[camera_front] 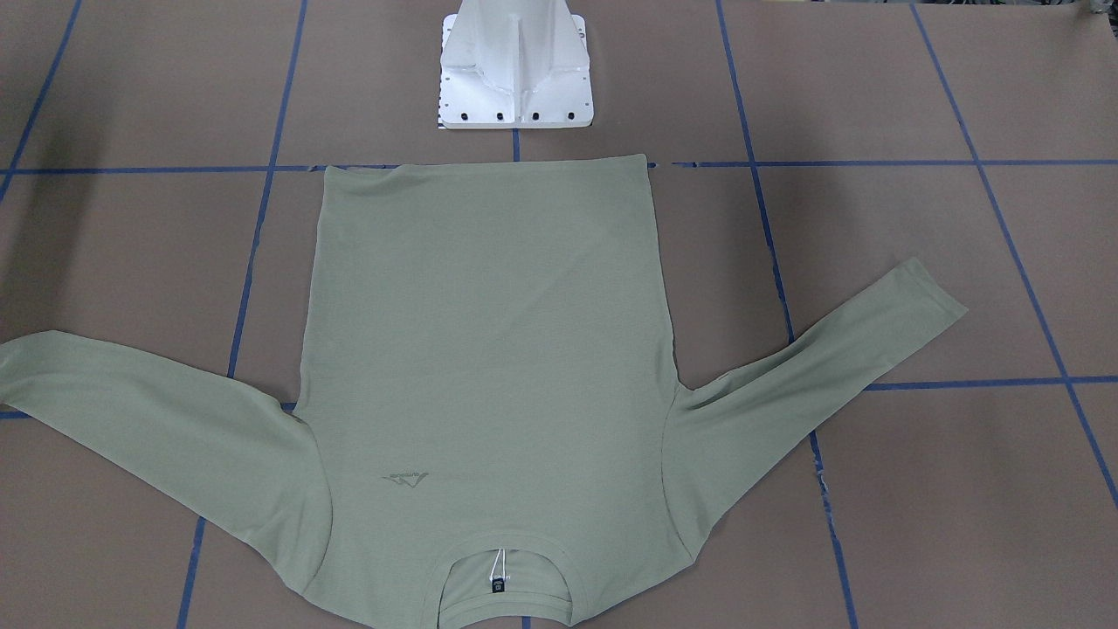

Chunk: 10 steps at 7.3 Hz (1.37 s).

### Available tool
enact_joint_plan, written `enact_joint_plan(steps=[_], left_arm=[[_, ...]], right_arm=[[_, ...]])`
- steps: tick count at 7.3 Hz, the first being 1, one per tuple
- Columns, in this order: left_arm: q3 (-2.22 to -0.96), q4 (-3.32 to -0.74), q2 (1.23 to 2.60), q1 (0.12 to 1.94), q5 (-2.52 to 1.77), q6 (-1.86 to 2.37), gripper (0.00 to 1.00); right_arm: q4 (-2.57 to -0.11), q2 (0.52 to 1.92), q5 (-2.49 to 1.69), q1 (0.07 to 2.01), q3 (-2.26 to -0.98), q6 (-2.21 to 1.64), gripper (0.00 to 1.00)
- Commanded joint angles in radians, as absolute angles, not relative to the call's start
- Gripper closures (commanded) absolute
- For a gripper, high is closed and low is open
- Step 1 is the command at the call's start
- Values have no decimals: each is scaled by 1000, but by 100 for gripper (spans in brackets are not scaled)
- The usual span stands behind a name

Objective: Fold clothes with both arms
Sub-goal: 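Move the right gripper down to the cuff of the sleeve nearest it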

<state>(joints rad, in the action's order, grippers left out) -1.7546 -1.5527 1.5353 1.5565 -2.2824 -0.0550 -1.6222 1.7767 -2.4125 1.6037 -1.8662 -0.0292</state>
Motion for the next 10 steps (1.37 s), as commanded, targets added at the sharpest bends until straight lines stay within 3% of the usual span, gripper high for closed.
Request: enact_joint_plan(steps=[1,4,6,8,10], left_arm=[[-1741,-1554,1587,1552,-2278,-46,0],[-1741,-1571,1657,1522,-2293,-49,0],[-1723,-1571,1635,1522,-2519,-49,0],[-1709,-1569,1686,1519,-2519,-51,0],[-1694,-1591,1686,1519,-2516,-55,0]], right_arm=[[-1615,1775,-2418,1594,-1873,-35,0],[-1615,1685,-2448,1546,-1820,-31,0],[-1576,1587,-2480,1504,-1659,-32,0],[-1270,1545,-2477,1450,-1464,-64,0],[-1120,1504,-2441,1341,-1415,-254,0]])
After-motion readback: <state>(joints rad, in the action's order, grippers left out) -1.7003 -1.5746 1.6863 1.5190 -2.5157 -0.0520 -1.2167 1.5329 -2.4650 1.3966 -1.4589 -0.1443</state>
